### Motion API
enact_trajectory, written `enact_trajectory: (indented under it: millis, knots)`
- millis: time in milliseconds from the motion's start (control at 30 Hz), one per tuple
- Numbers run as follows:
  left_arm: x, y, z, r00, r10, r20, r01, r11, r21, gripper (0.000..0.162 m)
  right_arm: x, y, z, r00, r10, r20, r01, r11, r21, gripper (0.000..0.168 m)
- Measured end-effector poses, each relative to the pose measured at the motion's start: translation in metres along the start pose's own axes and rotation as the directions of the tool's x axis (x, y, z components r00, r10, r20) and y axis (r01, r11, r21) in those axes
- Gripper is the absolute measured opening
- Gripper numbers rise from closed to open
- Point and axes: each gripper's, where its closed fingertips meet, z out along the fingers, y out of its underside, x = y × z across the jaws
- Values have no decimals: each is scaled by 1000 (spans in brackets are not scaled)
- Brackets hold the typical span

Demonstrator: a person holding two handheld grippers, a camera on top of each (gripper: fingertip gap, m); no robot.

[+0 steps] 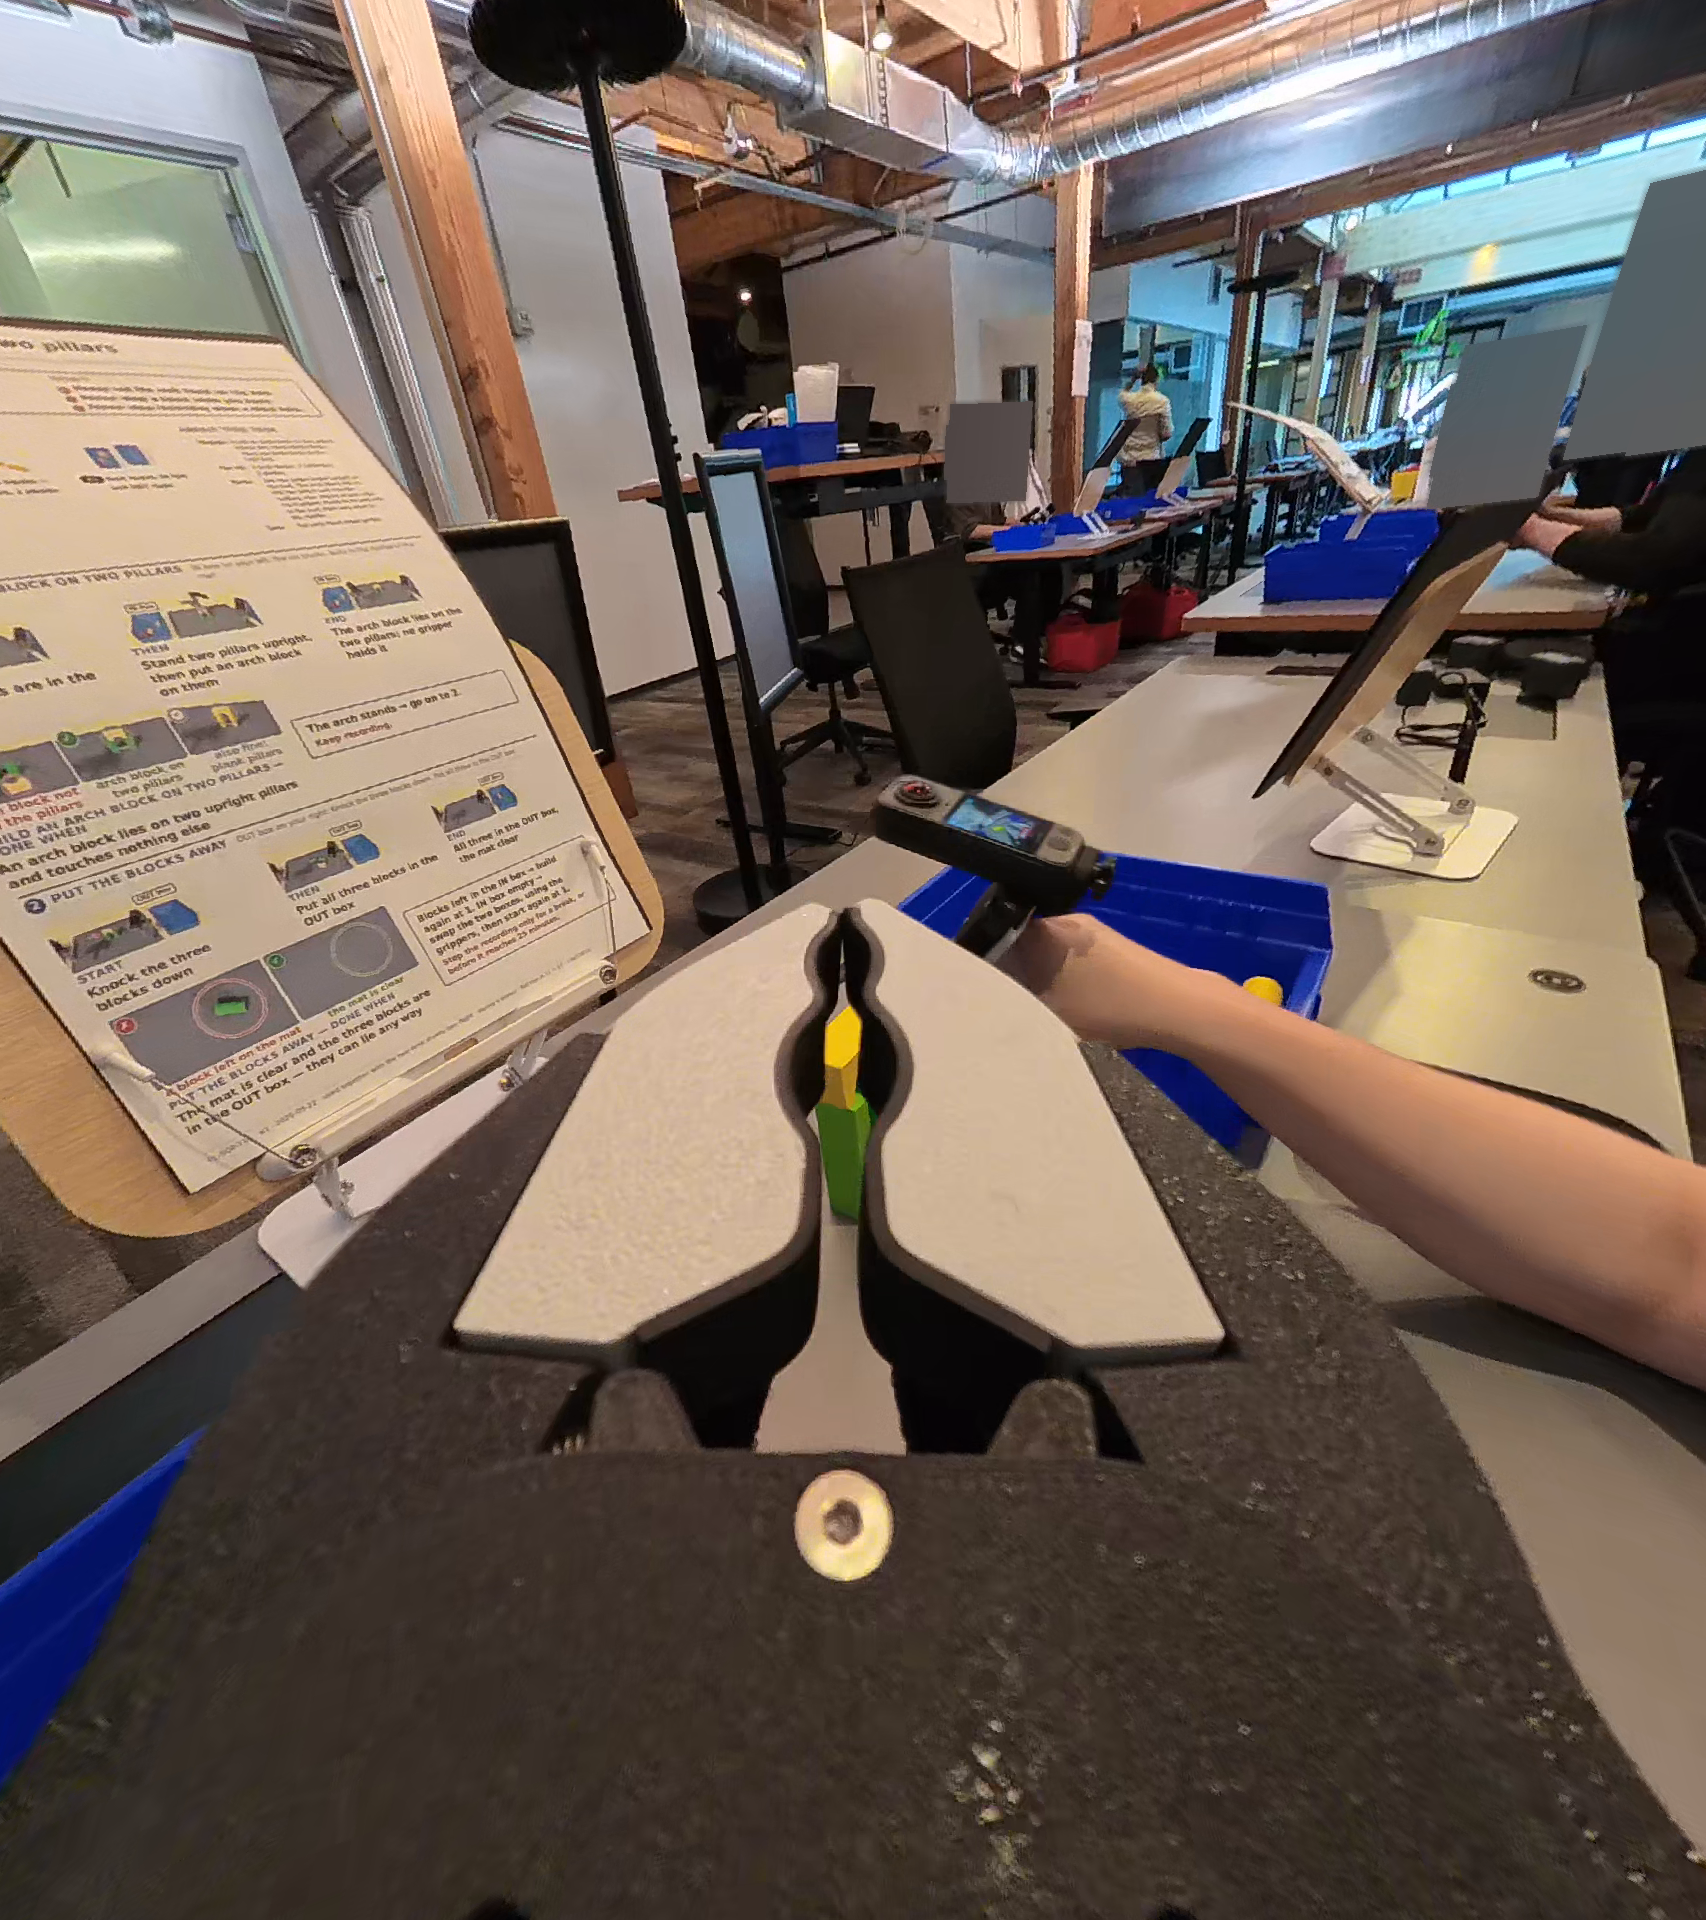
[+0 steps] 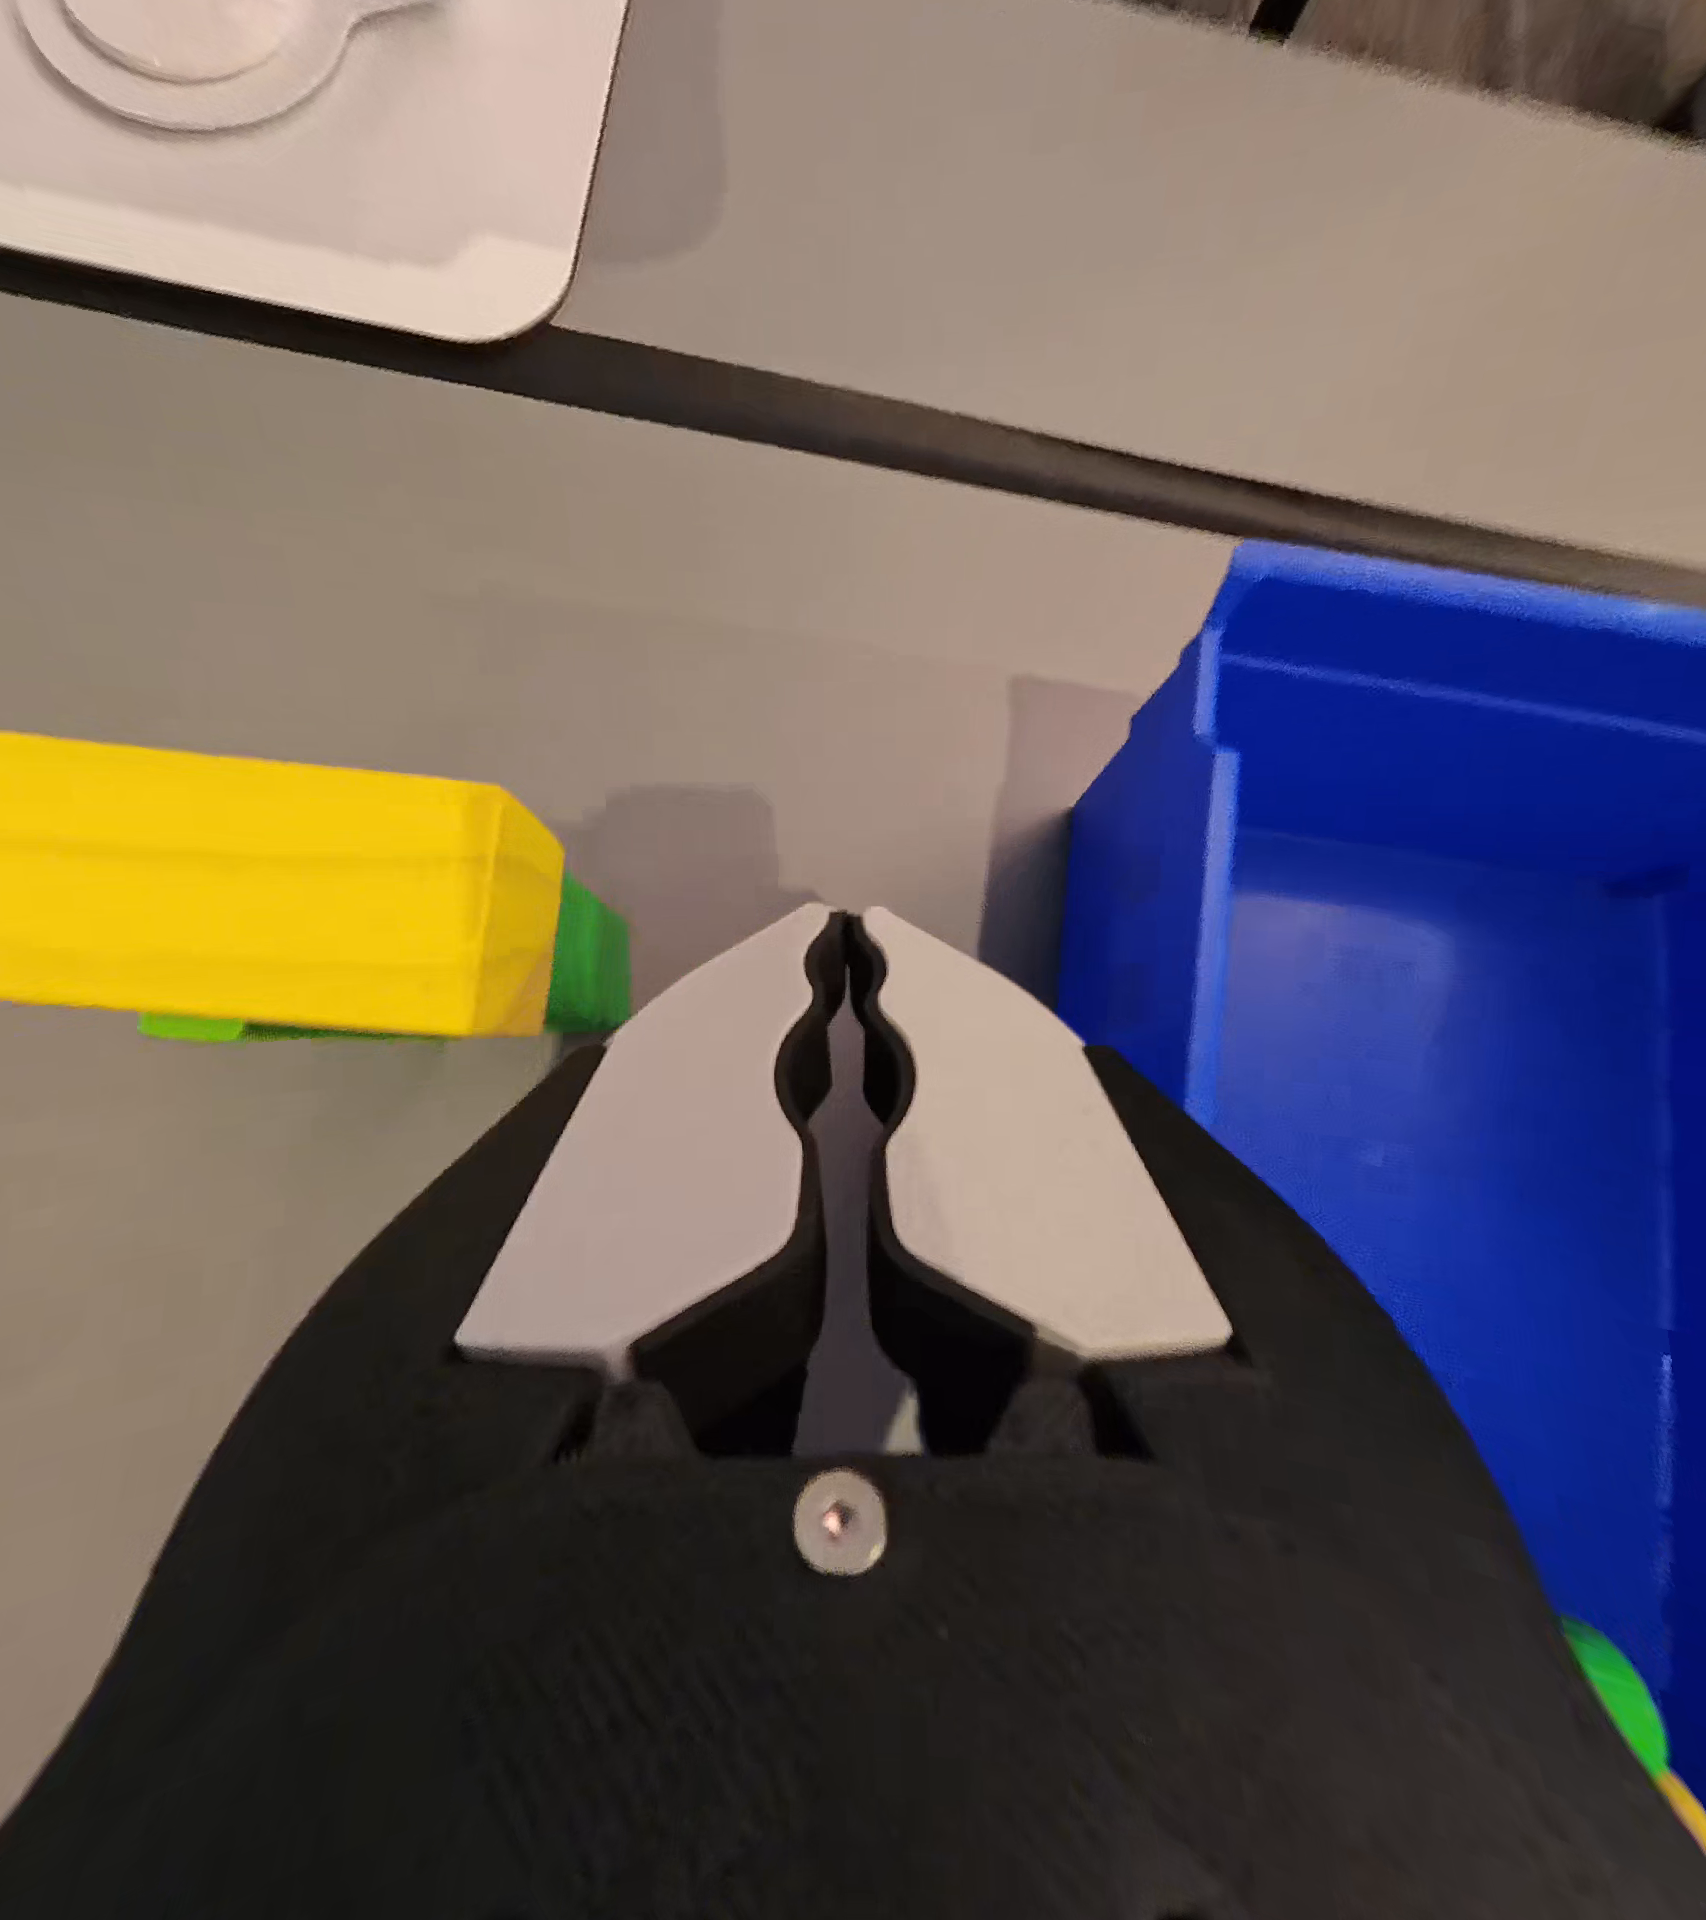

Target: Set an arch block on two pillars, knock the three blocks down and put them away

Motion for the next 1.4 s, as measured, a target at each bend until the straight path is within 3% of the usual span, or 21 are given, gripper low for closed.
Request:
enact_trajectory:
  millis: [167,1133,1300,1400]
  knots:
    - [10,0,1,999,40,-11,-40,999,-21,0,9,-3,8,997,71,-13,-71,997,-10,1]
    - [24,5,3,998,26,-63,-30,997,-68,0,4,5,22,995,84,53,-82,996,-40,1]
    - [26,5,2,997,30,-68,-35,997,-71,0,-3,7,27,994,68,84,-64,997,-51,1]
    - [27,6,3,997,33,-72,-39,996,-80,0,-28,7,29,984,-34,175,41,999,-34,1]
